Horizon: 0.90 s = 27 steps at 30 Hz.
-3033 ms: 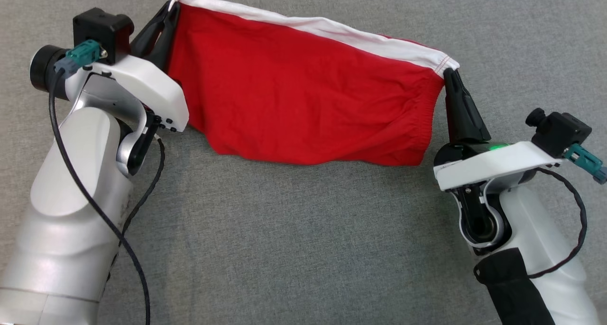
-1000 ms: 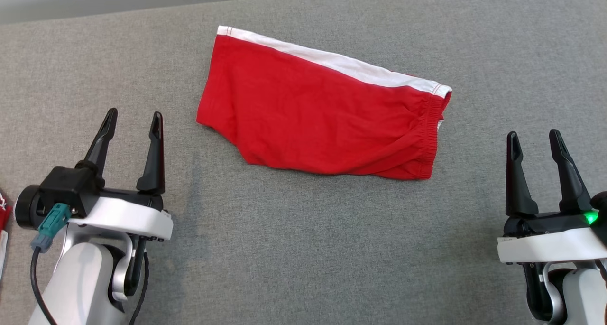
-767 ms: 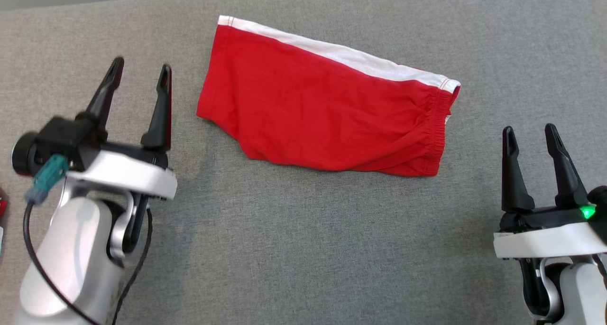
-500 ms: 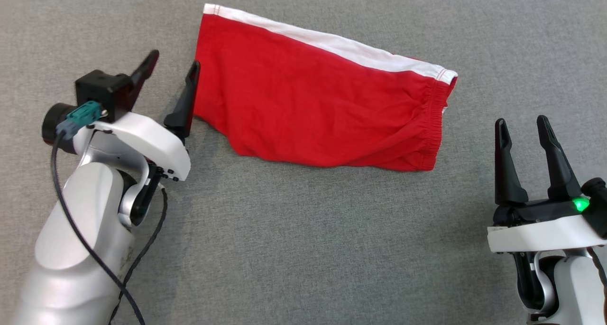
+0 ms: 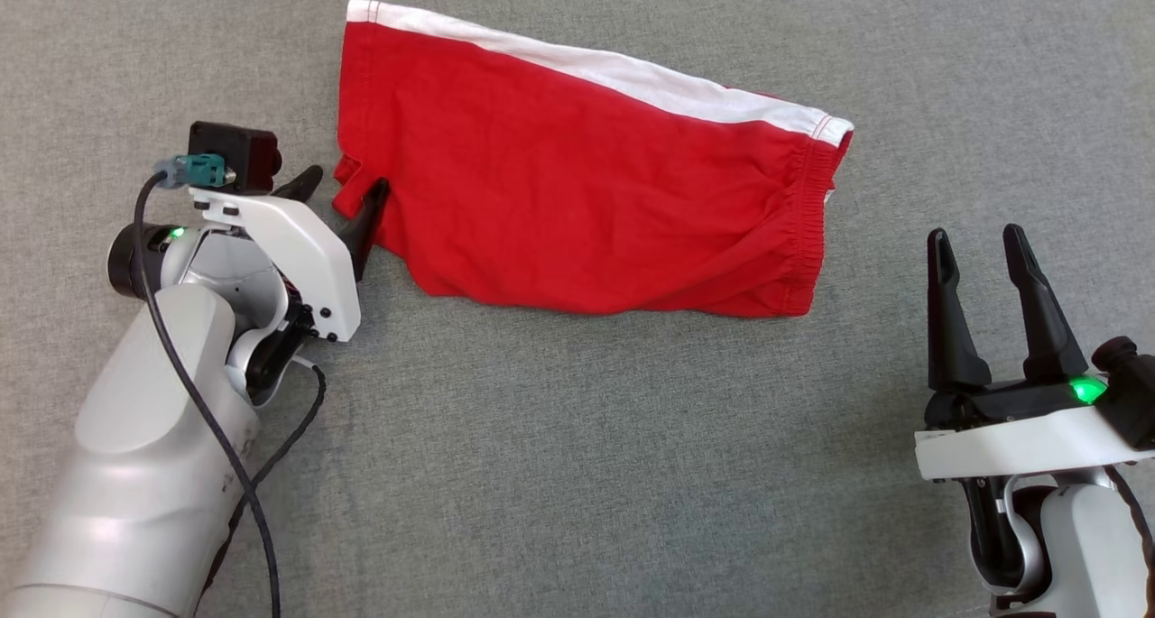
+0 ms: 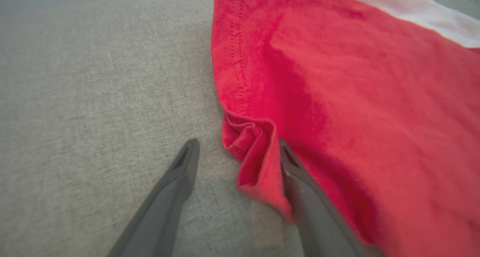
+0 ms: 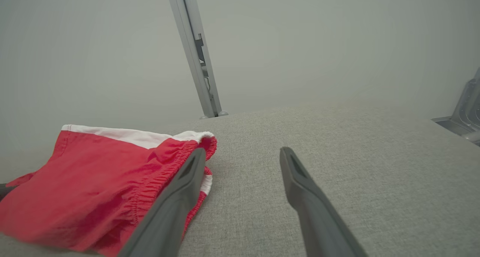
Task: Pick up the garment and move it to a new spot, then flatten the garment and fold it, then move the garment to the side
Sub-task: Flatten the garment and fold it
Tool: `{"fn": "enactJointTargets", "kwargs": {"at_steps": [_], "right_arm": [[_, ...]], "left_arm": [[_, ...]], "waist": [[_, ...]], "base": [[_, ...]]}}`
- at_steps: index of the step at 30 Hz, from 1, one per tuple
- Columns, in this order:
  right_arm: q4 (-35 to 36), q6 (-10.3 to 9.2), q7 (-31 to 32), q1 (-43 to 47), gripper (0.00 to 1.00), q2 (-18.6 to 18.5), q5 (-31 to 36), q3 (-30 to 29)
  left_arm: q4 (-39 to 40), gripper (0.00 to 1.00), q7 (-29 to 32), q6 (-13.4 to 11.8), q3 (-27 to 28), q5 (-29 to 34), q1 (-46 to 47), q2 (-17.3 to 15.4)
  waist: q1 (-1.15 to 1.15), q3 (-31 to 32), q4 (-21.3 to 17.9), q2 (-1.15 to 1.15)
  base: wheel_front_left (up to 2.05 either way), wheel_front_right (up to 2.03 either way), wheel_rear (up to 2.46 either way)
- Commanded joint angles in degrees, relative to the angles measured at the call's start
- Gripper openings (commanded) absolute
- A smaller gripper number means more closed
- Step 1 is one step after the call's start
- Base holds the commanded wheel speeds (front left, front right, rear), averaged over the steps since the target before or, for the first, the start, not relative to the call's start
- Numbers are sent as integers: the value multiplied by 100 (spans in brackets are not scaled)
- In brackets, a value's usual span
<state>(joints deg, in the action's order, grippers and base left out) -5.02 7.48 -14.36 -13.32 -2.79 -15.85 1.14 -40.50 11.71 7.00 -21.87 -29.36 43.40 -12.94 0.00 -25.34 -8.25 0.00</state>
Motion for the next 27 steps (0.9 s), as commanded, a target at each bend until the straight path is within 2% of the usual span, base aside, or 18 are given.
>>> {"fn": "enactJointTargets", "kwargs": {"at_steps": [1, 2, 3, 10, 16, 22, 27], "right_arm": [[-43, 4, -48, -10, 100, -28, -60, 21], [-48, 4, -54, -21, 100, -28, -91, 35], [-53, 4, -53, -30, 100, -27, -97, 37], [-85, 4, -81, -49, 100, -27, -149, 26], [-124, 4, -88, 62, 100, -26, -60, -49], [-161, 4, -51, 175, 100, -27, -20, -92], [-152, 4, 35, 312, 100, -28, 3, -125]], "left_arm": [[-229, 68, 229, 36, -161, -30, -152, 53], [-267, 40, 268, 41, -210, -59, -148, 72], [-291, 0, 291, 48, -257, -55, -130, 77], [-413, 0, 86, 20, -409, -16, -93, -15], [-178, 0, -457, -346, -280, 60, -239, -91], [615, 0, -894, -682, -88, -94, -951, -82], [1843, 0, -963, -1064, 20, -251, -2073, -174]], "waist": [[0, 7, -7, 0], [0, 11, -14, 0], [0, 18, -21, 0], [0, 61, -40, 0], [0, 184, 86, 0], [0, 380, 308, 0], [0, 551, 476, 0]], "base": [[0, 0, 0], [0, 0, 0], [0, 0, 0], [0, 0, 0], [0, 0, 0], [0, 0, 0], [0, 0, 0]]}}
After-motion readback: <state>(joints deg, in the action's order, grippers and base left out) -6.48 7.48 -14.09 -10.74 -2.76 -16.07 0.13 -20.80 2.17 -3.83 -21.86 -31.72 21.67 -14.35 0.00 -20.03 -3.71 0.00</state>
